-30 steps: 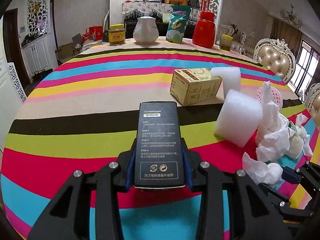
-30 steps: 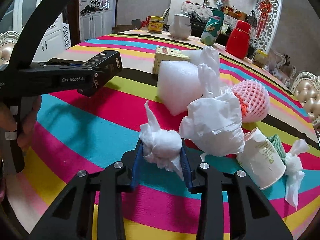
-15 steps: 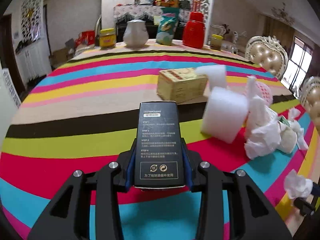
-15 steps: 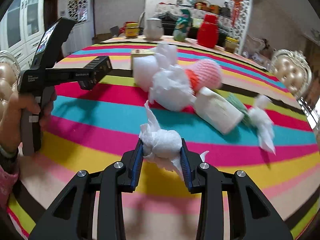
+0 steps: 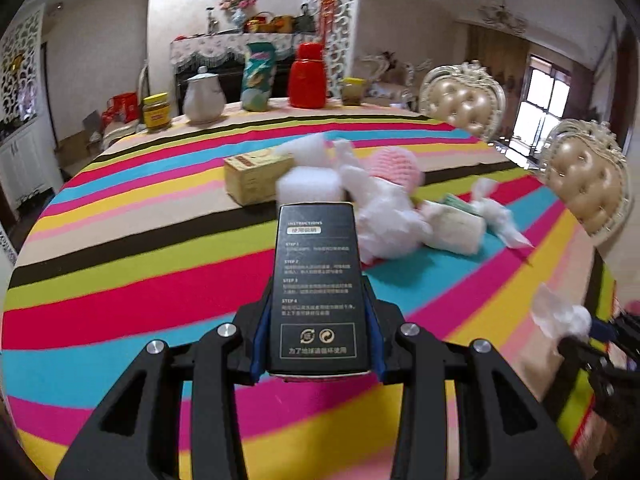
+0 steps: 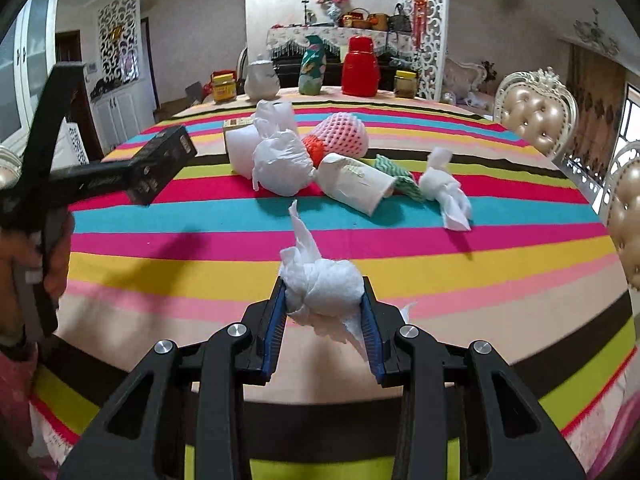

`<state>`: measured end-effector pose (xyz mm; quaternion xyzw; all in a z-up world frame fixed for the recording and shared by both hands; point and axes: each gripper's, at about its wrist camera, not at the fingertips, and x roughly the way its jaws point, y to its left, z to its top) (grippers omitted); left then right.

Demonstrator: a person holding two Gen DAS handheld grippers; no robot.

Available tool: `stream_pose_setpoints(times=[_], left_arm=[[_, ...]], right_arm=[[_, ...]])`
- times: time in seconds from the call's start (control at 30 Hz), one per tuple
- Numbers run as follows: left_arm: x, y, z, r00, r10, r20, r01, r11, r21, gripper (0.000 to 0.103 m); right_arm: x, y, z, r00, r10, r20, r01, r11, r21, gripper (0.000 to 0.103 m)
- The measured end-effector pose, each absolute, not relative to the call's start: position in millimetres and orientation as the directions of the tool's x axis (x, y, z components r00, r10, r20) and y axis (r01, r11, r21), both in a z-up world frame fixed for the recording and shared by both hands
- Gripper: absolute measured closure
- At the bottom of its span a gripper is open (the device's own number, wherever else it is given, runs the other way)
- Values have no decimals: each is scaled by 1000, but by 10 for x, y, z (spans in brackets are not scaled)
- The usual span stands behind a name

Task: Collect trash
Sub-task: 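Carry the black box and tissue ball toward the pink bin with both grippers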

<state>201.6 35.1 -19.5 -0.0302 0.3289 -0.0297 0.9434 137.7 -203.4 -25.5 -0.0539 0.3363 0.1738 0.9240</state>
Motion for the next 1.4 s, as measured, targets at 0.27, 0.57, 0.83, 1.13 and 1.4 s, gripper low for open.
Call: stream_pose_setpoints(times=[0.27, 0.57, 0.83, 1.13, 1.4], left_arm=[[1504, -117, -201, 787, -176, -591, 150, 984, -93, 65], [1337, -777, -302, 748, -276, -604, 307, 950, -54, 65], [1226, -1268, -299, 717, -350, -603, 420, 907, -28, 65], [1116, -1797, -256, 671, -454, -586, 545, 838, -26, 65], [959, -2358, -254, 606, -526, -596, 654, 757, -2, 65]], right_arm=[[1007, -2338, -260, 748, 254, -613, -292, 956, 40, 68], [798, -2773, -274, 781, 181, -597, -195, 980, 42, 68], [633, -3060, -274, 810, 119, -574, -126, 992, 28, 68], [395, -3532, -276, 833, 48, -550, -28, 999, 44, 68], [129, -4105, -218, 844, -69, -531, 116, 992, 55, 68]])
